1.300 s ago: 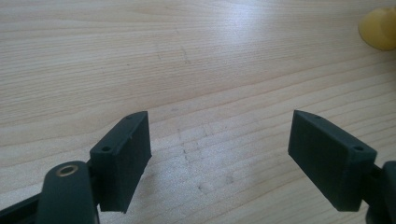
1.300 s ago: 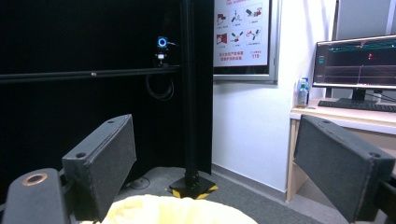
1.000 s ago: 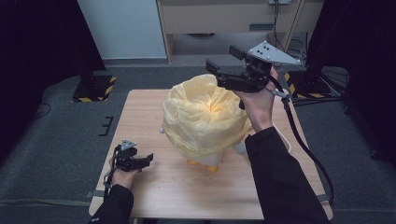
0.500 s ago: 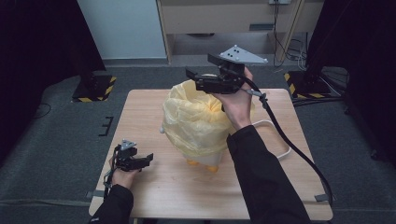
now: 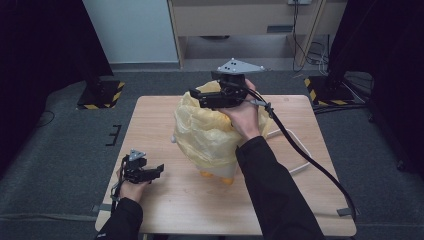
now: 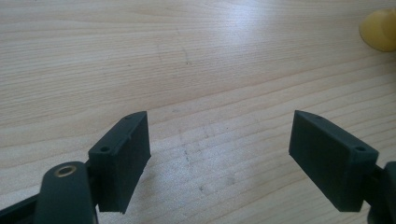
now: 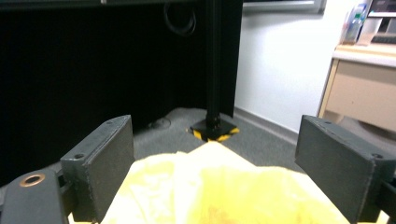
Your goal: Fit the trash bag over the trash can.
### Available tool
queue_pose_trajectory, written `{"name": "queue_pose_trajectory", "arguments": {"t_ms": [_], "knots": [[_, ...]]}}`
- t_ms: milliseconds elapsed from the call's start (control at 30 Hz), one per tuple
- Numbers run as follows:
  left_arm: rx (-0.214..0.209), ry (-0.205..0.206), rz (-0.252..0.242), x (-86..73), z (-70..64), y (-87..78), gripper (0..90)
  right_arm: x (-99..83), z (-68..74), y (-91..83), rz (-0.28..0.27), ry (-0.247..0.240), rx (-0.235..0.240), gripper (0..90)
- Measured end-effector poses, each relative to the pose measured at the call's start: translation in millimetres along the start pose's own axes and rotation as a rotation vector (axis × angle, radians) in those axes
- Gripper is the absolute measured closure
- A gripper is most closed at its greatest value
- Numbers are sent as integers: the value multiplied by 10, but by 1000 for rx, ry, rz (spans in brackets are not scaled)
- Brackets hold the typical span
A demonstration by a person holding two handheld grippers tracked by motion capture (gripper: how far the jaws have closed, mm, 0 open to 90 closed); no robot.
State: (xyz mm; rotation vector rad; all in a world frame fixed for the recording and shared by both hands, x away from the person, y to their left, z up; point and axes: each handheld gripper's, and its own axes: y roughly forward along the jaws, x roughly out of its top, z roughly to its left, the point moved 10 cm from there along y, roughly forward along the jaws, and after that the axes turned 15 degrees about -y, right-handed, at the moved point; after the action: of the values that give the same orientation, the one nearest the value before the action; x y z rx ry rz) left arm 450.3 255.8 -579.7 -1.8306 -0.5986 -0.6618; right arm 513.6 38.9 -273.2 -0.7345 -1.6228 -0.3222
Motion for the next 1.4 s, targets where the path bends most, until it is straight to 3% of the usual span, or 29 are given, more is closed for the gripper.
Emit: {"name": "queue_pose_trajectory", "arguments": {"t_ms": [300,700,767,833,967,1033,1133,1233,1400], "knots": [[-2,-2,-2,4,-4,-5,199,-314,111,154,178,16,75,121],[-4,3,-4,9,-3,-13,199,-736,118,205,452,-30,120,133],[-4,3,-4,10,2,-14,199,-844,154,209,520,-33,144,133],[-5,1,-5,12,2,-15,198,-888,185,213,546,-25,166,130],[-3,0,-5,12,4,-17,199,-822,174,202,508,-27,166,132],[-3,2,-4,11,4,-16,198,-732,135,185,455,-31,142,129],[-1,2,-2,7,-1,-12,199,-501,71,135,331,3,98,112],[1,5,0,3,-1,-7,198,-338,21,85,244,21,75,115],[2,3,-2,6,1,-9,198,-172,-36,55,126,6,29,112]]}}
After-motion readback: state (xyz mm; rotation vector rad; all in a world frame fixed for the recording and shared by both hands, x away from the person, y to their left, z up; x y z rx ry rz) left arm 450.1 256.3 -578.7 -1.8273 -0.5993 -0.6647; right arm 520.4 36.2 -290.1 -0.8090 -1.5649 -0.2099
